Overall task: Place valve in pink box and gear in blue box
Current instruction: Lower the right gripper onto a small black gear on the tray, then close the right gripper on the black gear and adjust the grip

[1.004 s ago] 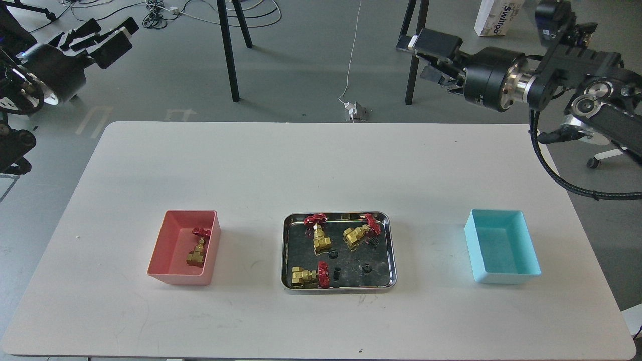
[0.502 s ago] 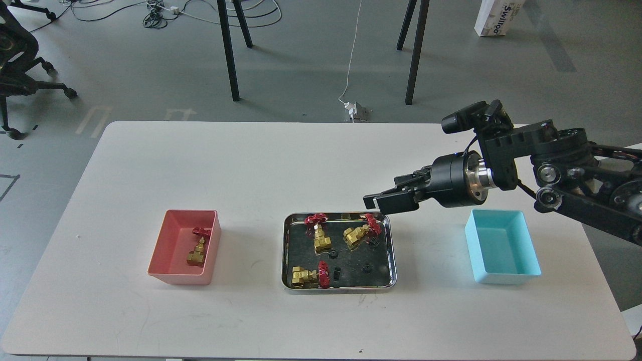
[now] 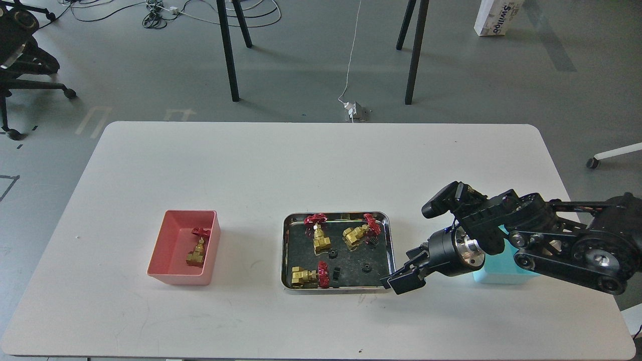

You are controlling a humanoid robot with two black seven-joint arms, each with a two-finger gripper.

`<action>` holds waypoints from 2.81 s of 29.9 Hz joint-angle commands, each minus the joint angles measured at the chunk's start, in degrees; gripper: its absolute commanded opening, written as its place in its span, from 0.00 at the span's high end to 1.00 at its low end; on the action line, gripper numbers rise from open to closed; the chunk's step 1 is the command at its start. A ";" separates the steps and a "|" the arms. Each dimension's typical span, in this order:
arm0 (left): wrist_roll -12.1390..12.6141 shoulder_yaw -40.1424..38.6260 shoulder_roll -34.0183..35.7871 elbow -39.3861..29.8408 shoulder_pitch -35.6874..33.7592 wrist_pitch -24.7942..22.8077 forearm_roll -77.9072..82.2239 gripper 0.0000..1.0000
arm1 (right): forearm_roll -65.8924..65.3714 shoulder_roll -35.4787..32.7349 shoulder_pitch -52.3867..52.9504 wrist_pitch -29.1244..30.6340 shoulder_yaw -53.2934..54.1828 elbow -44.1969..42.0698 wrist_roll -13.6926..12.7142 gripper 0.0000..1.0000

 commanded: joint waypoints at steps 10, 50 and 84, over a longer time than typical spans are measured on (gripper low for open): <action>0.00 0.09 0.12 0.07 -1.96 -0.30 0.01 0.01 | -1.91 9.62 -2.45 0.00 0.36 -12.08 0.69 0.02; 0.00 0.01 0.12 1.13 -3.89 -0.65 -0.08 0.01 | -7.54 18.59 0.54 0.00 -1.75 -19.02 1.83 0.23; 0.00 -1.05 0.56 1.13 -3.98 -0.74 -0.17 0.01 | -7.71 21.93 0.81 0.00 -5.36 -21.04 1.48 0.43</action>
